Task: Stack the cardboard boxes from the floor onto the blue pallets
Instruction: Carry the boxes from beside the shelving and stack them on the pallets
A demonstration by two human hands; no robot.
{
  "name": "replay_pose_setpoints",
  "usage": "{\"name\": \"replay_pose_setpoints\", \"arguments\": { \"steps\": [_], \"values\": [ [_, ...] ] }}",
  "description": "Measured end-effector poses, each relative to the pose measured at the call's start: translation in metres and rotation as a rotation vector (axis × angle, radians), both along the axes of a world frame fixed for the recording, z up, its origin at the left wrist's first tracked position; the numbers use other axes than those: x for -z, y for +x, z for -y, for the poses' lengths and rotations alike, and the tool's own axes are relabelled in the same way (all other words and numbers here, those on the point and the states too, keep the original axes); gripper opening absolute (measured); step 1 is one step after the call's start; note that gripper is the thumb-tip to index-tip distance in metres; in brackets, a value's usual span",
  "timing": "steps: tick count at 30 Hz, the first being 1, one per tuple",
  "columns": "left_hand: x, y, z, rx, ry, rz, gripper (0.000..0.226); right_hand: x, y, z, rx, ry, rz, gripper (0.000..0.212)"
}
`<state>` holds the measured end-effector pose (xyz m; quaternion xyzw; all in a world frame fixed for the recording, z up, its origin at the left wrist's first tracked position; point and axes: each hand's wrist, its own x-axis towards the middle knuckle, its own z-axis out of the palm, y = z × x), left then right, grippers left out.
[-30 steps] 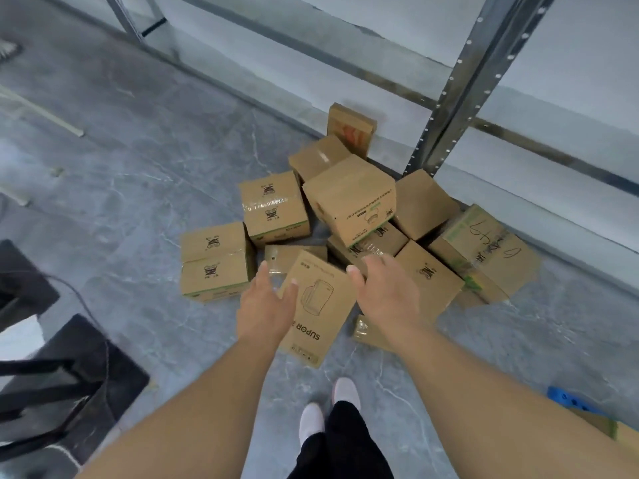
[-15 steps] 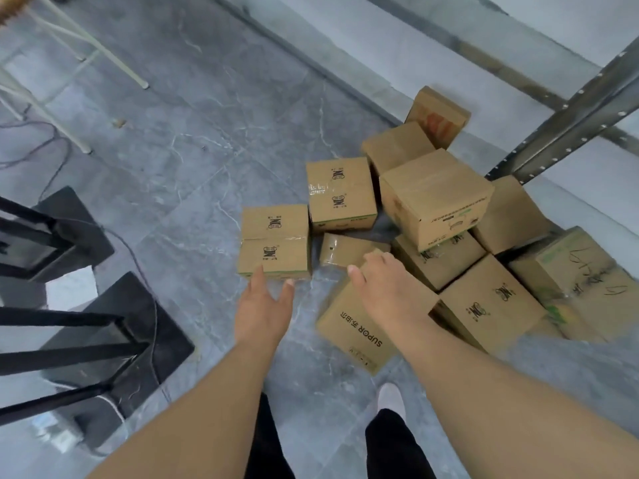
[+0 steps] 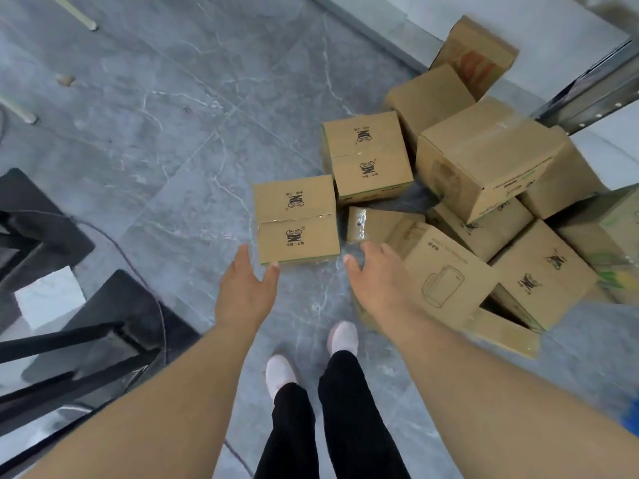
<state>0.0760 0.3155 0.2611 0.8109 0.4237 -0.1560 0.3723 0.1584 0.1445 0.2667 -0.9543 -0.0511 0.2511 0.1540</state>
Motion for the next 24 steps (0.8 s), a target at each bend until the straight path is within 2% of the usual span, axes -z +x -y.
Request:
{"name": "replay_pose_setpoints", "arguments": {
  "steps": [9, 16, 20, 22, 24],
  "values": [
    [0.123, 0.040, -0.036, -0.039, -0.046, -0.036, 0.072, 0.127, 0.050, -0.026, 0.030, -0.058, -0.085, 0.035],
    [0.236, 0.062, -0.051, -0.140, -0.110, -0.101, 0.080, 0.228, 0.072, -0.042, 0.023, -0.091, -0.152, 0.038],
    [0.284, 0.065, -0.061, -0.179, -0.121, -0.146, 0.083, 0.276, 0.081, -0.049, 0.100, -0.086, -0.194, 0.042],
    [0.301, 0.068, -0.065, -0.199, -0.154, -0.172, 0.079, 0.293, 0.085, -0.052, 0.147, -0.084, -0.227, 0.041],
    [0.313, 0.070, -0.066, -0.216, -0.190, -0.164, 0.061, 0.307, 0.087, -0.053, 0.193, -0.059, -0.278, 0.035]
  ]
}}
